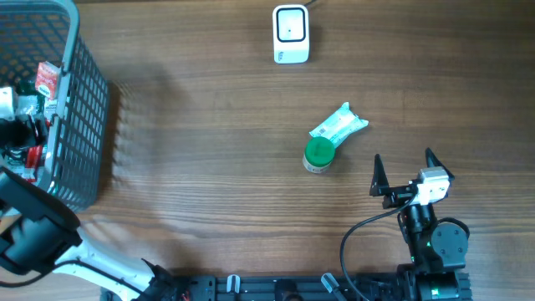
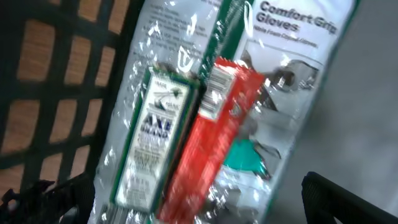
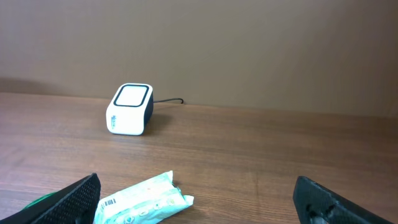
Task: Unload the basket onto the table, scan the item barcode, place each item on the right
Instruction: 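Move the left gripper back into the basket above the items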
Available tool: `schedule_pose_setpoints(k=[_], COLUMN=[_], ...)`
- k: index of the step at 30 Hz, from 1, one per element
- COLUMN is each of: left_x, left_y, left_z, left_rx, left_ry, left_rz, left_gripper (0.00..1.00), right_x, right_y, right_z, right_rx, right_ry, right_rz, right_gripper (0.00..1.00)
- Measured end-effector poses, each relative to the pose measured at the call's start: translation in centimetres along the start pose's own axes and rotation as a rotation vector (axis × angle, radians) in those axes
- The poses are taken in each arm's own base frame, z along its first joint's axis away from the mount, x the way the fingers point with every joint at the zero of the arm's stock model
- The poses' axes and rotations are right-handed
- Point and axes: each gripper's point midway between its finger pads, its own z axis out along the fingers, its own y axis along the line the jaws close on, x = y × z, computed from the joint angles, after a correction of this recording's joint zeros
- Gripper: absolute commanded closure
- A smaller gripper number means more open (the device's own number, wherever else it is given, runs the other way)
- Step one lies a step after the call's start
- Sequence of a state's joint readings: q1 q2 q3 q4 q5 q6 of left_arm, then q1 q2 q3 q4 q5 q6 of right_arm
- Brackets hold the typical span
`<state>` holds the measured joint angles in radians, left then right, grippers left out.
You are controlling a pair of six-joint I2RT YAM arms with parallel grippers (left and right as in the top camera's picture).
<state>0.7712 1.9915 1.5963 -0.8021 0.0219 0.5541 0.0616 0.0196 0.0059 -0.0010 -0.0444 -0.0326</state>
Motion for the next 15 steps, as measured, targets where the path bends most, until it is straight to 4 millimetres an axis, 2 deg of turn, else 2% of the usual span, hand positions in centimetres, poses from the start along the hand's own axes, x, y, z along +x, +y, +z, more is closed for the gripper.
schedule_pose_setpoints(k=[8,15], left_x=[-0.8,-0.6], left_y=[1.2,0.2], left_z=[1.8,3.0], left_rx=[0.01,0.094], left_ry=[-0.054,-0.072], left_rz=[0.008,0.059], left_gripper=[0.0,0.0], right_x=[0.0,0.0], right_y=[0.0,0.0], right_z=[0.0,0.0], right_rx=[0.0,0.0], right_ry=[0.0,0.0], right_rz=[0.0,0.0], right_gripper=[0.0,0.0])
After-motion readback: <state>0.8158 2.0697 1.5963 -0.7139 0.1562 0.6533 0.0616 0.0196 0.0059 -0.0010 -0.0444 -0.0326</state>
